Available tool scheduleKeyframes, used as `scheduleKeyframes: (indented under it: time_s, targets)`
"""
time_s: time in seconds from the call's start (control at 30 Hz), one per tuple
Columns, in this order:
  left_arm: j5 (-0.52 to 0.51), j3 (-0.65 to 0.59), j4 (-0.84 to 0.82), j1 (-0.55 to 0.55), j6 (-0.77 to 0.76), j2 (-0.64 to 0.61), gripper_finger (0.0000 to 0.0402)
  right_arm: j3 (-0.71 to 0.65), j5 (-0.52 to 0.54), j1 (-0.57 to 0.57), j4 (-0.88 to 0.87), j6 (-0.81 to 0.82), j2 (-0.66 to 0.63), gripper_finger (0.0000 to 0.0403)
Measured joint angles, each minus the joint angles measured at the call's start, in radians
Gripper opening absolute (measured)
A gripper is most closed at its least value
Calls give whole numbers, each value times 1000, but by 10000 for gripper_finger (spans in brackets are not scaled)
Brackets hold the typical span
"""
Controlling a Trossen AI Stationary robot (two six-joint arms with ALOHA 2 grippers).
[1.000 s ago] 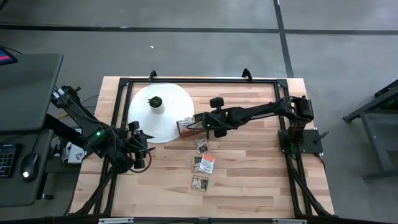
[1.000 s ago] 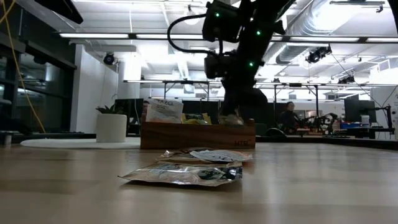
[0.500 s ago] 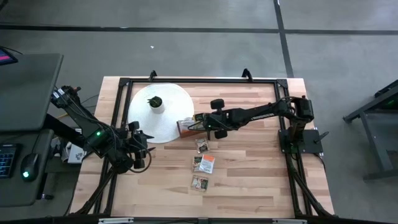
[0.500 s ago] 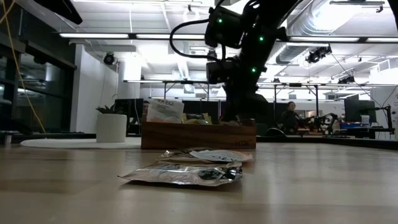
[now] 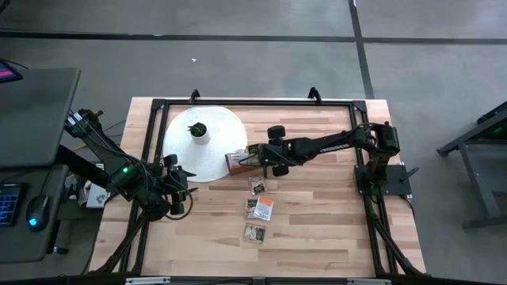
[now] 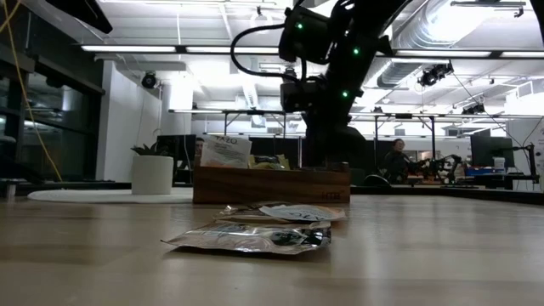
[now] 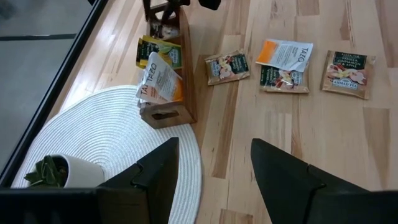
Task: Pick & Place Tea
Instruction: Put the brown tea bag into the right section of the wooden organizer
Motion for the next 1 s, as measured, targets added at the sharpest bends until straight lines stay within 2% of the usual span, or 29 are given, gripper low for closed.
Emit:
scheduleKeyframes:
  time_s: [0.17,0.27,0.33,0.47,0.57,0.7,1.0]
  targets:
    - [1,0,-1,0,0,0,195,64,33,3,-42,-2,0,143]
    - [1,0,-3,0,0,0,195,123,-17,3,-95,18,0,149]
    - [1,0,-3,0,0,0,195,170,-101,6,-149,63,0,149]
    - [2,0,-3,0,0,0,195,240,-394,20,-205,135,-1,150]
    - [2,0,-3,0,5,0,195,250,-507,46,-208,133,-1,150]
    - [2,0,-3,0,8,0,195,212,-572,81,-154,117,-1,150]
    - [3,0,-3,0,18,0,195,108,-595,123,-47,166,-1,153]
